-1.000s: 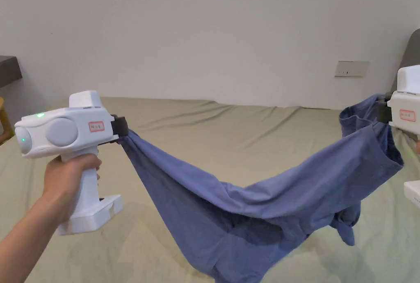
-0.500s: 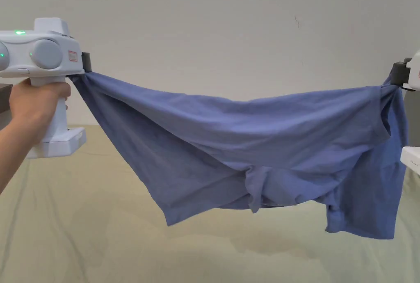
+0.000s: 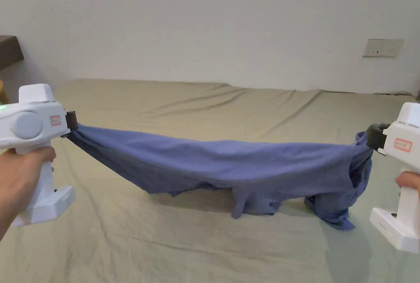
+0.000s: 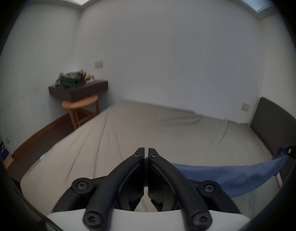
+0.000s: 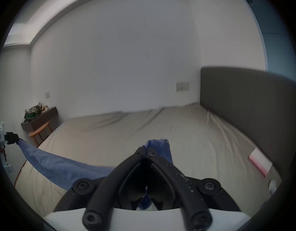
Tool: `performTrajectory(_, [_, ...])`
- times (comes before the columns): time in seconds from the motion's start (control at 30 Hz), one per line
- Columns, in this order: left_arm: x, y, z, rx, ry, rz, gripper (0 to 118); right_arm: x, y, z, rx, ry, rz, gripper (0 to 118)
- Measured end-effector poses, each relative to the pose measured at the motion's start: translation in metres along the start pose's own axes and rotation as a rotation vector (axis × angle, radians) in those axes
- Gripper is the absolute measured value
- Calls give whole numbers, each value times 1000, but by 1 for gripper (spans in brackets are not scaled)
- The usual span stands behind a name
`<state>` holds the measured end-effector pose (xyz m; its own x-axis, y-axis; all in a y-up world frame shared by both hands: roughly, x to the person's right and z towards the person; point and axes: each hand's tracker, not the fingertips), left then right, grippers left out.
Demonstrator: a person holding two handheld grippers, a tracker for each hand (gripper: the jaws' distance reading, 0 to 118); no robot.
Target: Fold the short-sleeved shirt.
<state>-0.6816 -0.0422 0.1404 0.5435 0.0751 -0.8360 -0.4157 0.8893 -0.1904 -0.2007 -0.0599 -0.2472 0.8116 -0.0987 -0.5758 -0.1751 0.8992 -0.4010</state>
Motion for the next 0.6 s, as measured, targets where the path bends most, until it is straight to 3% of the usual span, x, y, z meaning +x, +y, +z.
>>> performTrajectory(0.33, [-58, -185, 40, -298, 3, -20, 2, 22, -175, 44, -255, -22, -53, 1])
performTrajectory(0.6, [-96, -269, 101, -411, 14, -92, 2, 52, -242, 126, -296, -32, -137, 1])
